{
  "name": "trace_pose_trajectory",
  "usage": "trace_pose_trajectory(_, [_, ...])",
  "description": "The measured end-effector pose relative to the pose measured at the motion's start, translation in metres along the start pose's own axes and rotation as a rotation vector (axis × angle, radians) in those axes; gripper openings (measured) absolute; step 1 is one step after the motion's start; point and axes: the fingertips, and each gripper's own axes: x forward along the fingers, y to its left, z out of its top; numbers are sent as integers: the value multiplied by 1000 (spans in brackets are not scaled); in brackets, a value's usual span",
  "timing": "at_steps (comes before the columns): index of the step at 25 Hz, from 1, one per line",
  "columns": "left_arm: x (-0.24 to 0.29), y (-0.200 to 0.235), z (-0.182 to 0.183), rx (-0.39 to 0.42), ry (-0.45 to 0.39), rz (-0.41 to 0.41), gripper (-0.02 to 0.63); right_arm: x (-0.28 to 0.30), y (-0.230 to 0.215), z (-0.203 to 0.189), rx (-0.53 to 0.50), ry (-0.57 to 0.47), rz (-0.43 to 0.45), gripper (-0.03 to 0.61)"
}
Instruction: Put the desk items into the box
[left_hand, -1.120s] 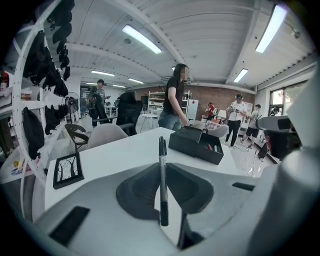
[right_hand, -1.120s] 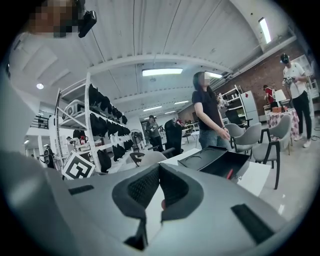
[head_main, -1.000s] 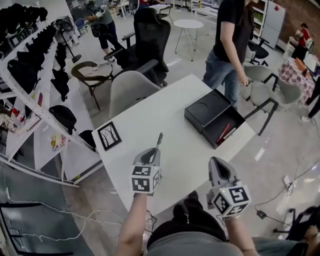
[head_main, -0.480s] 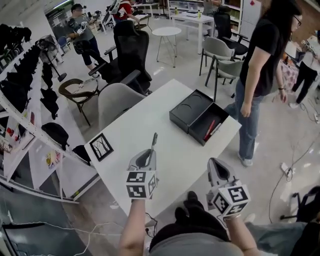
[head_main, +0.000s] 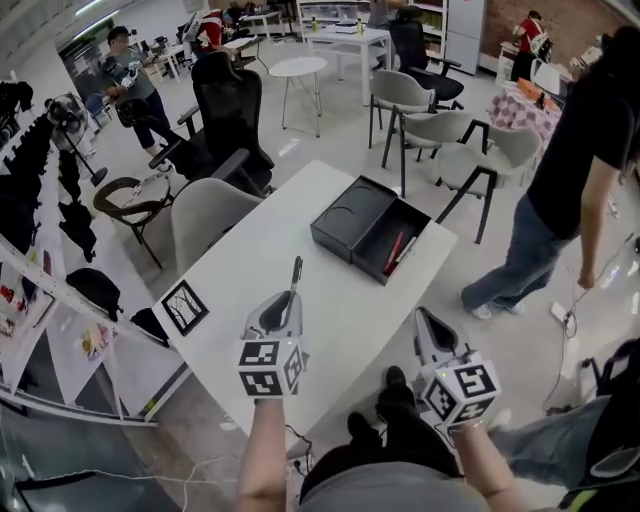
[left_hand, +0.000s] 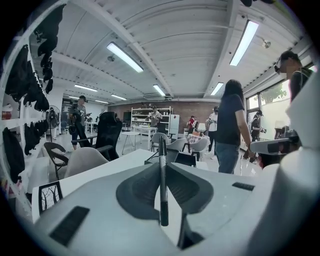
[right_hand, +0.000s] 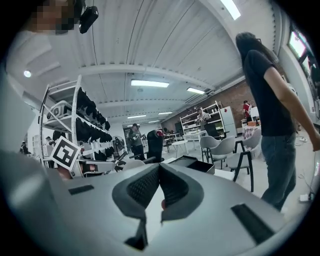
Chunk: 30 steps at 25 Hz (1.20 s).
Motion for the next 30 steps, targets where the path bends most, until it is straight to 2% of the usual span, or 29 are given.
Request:
trace_pose_trajectory(16, [48, -53, 37, 31, -42, -91, 46, -10, -60, 18, 20, -45, -90, 3])
trace_pose_trajectory(30, [114, -91, 57, 63, -21, -75, 46, 19, -141, 33, 50, -28, -81, 3])
